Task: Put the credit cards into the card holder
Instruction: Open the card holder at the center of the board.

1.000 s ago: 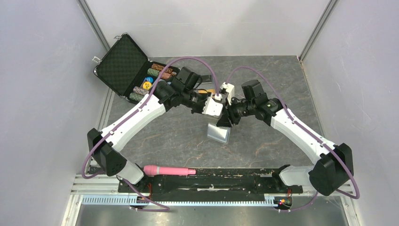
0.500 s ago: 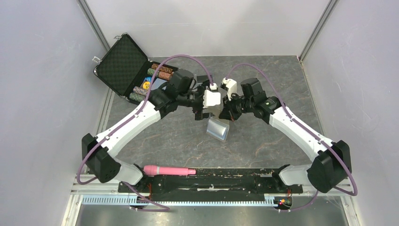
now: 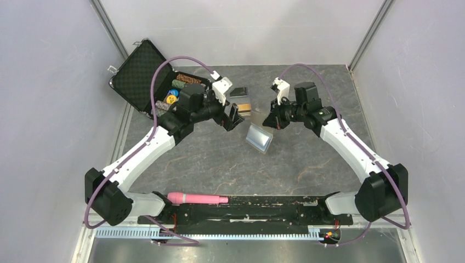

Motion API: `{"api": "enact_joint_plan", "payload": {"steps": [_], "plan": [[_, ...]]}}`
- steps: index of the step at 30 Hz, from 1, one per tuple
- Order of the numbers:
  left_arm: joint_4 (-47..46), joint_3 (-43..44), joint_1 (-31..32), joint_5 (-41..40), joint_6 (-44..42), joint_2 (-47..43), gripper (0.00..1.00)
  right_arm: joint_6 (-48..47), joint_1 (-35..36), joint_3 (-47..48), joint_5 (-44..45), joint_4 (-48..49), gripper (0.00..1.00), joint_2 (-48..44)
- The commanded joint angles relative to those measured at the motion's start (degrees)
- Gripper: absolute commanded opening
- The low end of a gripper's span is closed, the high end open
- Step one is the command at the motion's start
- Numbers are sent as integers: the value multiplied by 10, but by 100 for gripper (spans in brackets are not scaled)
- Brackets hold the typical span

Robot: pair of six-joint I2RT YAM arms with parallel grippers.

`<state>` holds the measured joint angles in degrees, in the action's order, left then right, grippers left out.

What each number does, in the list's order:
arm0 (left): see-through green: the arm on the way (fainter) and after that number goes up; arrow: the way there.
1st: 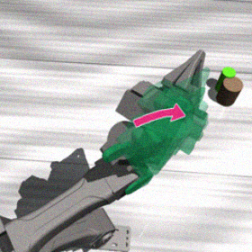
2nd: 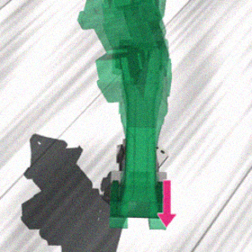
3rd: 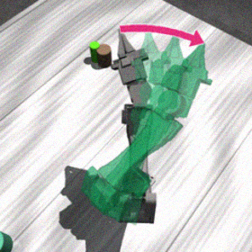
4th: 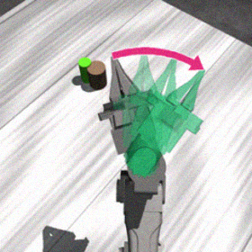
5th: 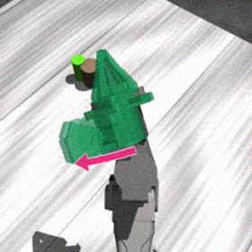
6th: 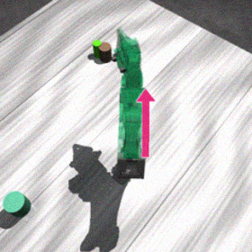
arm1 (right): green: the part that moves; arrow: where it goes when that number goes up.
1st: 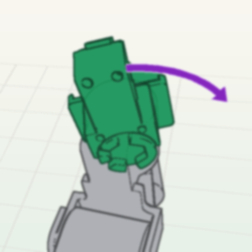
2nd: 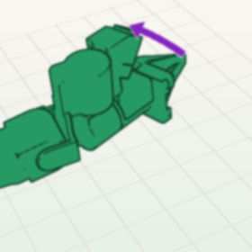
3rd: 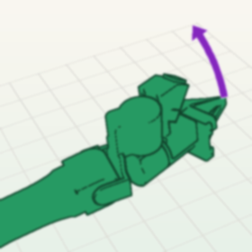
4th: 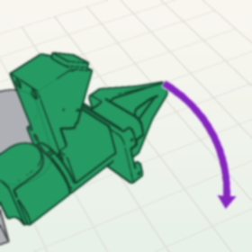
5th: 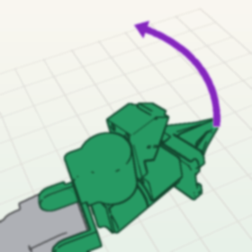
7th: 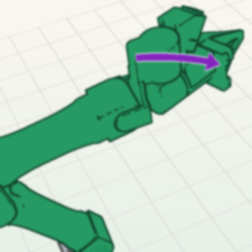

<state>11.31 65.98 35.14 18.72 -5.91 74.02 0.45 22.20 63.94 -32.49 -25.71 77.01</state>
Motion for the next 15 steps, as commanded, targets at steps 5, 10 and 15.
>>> {"api": "enact_joint_plan", "payload": {"steps": [5,10,15], "plan": [[119,84,-104,227,271,100,100,26,-30,45,-61,40,0,18],[86,75,-162,369,393,182,100,28,-33,55,-80,44,0,27],[-41,23,-163,407,457,182,100,38,-34,54,-100,54,0,33]]}}
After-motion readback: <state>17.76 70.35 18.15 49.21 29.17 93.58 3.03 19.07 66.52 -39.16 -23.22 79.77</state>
